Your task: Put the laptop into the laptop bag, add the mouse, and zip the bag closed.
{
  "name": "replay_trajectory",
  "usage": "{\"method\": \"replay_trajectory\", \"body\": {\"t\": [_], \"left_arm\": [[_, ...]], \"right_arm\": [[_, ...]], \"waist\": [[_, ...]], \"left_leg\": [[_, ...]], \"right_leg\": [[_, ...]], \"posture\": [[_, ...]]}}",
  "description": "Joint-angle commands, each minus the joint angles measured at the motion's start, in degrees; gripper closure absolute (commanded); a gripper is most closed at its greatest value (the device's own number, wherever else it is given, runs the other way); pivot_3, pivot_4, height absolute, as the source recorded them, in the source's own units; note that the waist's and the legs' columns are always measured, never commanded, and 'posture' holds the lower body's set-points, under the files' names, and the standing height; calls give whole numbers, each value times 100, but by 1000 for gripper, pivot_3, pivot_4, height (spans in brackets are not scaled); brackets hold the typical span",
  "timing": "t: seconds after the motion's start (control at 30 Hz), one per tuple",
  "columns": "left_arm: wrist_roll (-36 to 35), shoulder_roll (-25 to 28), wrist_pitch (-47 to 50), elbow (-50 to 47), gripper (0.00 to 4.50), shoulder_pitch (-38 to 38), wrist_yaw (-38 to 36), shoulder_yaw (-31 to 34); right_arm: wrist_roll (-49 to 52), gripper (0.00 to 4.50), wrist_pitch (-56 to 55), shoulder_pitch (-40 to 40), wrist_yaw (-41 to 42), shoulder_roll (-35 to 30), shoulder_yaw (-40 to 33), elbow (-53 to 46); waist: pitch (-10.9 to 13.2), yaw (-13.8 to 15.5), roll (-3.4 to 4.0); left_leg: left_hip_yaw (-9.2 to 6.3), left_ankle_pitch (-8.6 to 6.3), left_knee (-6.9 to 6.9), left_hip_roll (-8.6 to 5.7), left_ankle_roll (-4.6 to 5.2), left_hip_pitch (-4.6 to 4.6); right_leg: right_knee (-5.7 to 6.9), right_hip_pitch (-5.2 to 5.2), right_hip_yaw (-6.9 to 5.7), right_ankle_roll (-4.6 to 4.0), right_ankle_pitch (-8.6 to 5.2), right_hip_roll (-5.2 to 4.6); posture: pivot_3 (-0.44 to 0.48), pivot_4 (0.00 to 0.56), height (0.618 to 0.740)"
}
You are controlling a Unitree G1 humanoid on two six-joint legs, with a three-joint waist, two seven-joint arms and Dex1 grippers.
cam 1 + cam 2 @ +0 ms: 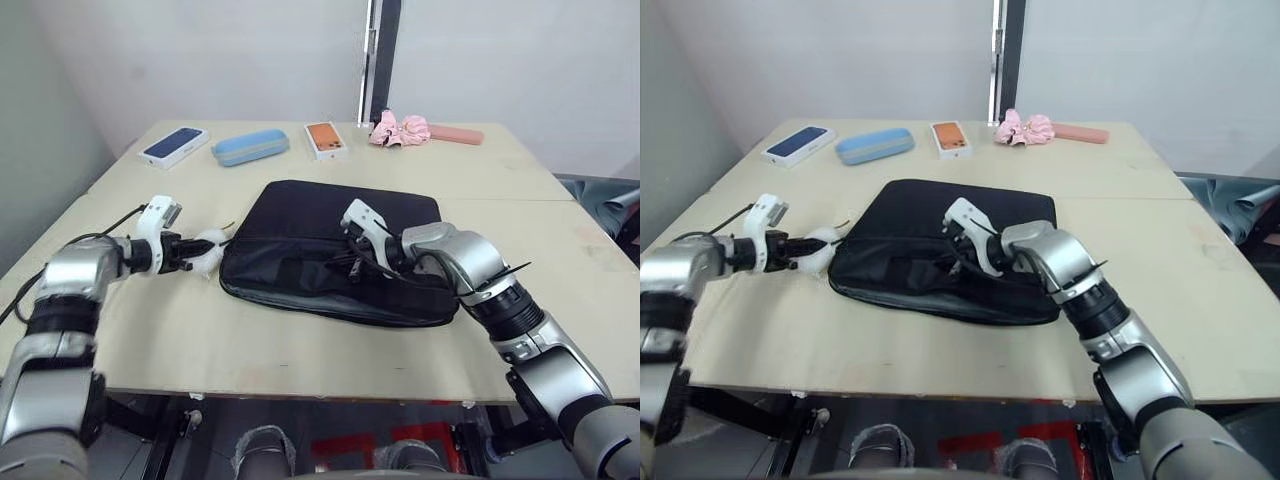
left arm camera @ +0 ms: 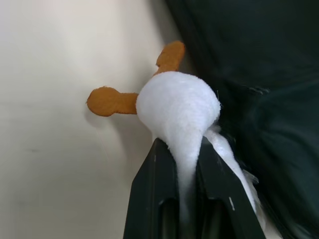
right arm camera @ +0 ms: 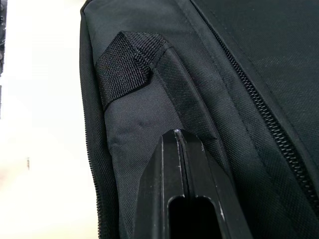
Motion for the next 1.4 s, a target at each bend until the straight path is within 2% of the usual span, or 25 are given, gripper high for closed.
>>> {"method": "replay_trajectory", "body": {"t": [0.03,0.23,0.33,0.53,0.67,0.83,1.07,1.27,1.4], "left_arm": [[-595,385,161,-1526,4477,563,-321,577],[-724,1071,-304,-2761,4477,2026,-956,839],[-659,1329,-587,-3155,4477,2503,-1091,959],[-823,1576,-1096,-4068,4477,3027,-1383,1371],[-859,1493,-1225,-4704,4477,3102,-1189,1284],[-214,1494,-1950,-5177,4477,3281,-917,713],[-469,1268,-1893,-5601,4477,2904,-693,179],[149,1087,-1989,-5874,4477,2621,-545,-1221],[261,774,-1965,-5788,4477,2169,-454,-1728]], "right_arm": [[-130,4500,18,-25,-59,-57,-52,45],[-161,4500,10,-11,42,-114,34,67],[-186,4500,-16,-39,102,-110,101,115],[-226,4500,-54,-179,174,-1,199,309],[-230,4500,-33,-181,212,-7,249,300],[-227,4500,10,-191,276,-6,286,289],[-257,4500,33,-260,349,8,299,331],[-279,4500,91,-268,426,2,386,295],[-292,4500,114,-300,485,-14,412,315]], "waist": [[1,-4,0],[3,-32,2],[3,-24,1],[3,-65,1],[3,-93,1],[3,-97,1],[2,-96,0],[1,-94,-1],[1,-87,-1]], "left_leg": [[1,0,-6,0,0,0],[14,0,-24,0,-1,8],[17,0,-37,1,-1,8],[26,-1,-41,4,-3,10],[32,-1,-48,5,-3,10],[38,-1,-49,5,-3,10],[39,0,-47,6,-4,11],[43,0,-47,5,-4,11],[42,1,-44,5,-4,12]], "right_leg": [[-4,-1,0,0,0,0],[-12,-4,9,1,-1,1],[-18,-9,9,2,-2,3],[-21,-14,18,2,-2,8],[-23,-19,20,2,-2,8],[-27,-20,24,2,-2,9],[-21,-21,26,1,-1,10],[-20,-22,28,1,-1,10],[-16,-22,29,1,-1,10]], "posture": [[0,150,740],[0,150,740],[0,150,740],[0,150,740],[0,150,740],[0,150,740],[0,150,740],[0,150,740],[0,150,740]]}}
